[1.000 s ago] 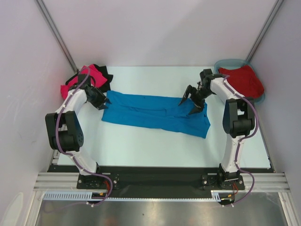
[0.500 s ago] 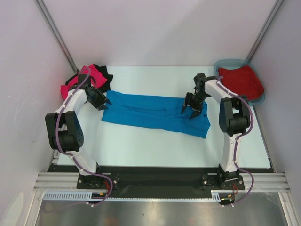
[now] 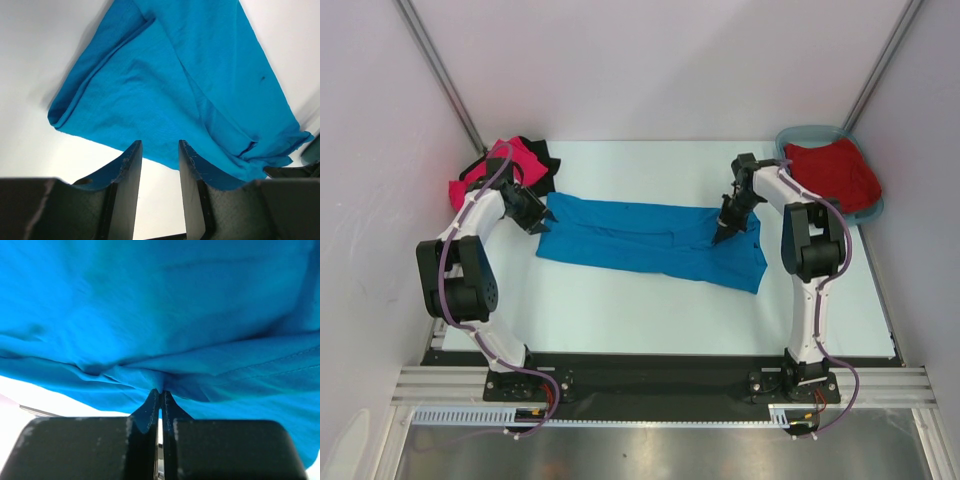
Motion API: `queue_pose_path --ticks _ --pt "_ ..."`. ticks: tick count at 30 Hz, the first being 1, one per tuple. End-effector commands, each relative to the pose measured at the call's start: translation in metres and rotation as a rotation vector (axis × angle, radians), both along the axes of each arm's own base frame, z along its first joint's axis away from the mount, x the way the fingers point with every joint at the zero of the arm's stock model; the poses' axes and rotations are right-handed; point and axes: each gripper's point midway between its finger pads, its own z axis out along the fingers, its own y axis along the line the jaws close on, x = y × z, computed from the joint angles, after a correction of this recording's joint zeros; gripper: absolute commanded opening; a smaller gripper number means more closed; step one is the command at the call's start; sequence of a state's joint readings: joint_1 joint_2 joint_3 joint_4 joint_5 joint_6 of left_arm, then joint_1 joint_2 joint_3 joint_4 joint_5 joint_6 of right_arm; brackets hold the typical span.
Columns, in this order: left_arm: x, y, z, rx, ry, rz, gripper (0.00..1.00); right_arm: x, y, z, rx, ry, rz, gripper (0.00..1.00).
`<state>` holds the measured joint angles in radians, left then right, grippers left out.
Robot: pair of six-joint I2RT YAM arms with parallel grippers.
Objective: Fold and stack the t-shirts
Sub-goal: Fold the tshirt
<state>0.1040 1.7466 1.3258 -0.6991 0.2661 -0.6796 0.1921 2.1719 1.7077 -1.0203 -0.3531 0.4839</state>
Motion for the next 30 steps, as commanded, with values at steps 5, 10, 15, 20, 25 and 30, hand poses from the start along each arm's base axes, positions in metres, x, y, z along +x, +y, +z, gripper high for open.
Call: queue_pose_path --ticks 5,10,15,20,25,30 --pt "0.006 0.0 0.029 0.028 -0.086 -0.02 0.4 0.039 0.009 0.032 0.059 -0.126 0.018 0.0" --pt "0.007 0.0 0.027 0.025 -0.082 -0.017 0.4 0.052 0.01 0.035 0.071 -0.142 0.012 0.0" --pt "0.008 0.0 0.026 0.04 -0.085 -0.029 0.4 0.069 0.003 0.027 0.066 -0.173 -0.007 0.0" --pt "0.003 0.001 0.018 0.079 -0.061 -0.071 0.4 0.076 -0.011 0.027 0.002 -0.195 -0.005 0.67" --pt "-0.003 0.009 0.02 0.163 -0.059 -0.115 0.41 0.067 -0.045 0.054 -0.188 -0.246 0.017 0.75" --pt "0.009 -0.005 0.03 0.146 -0.165 -0.222 0.41 0.044 -0.072 0.078 -0.295 -0.258 0.012 0.75"
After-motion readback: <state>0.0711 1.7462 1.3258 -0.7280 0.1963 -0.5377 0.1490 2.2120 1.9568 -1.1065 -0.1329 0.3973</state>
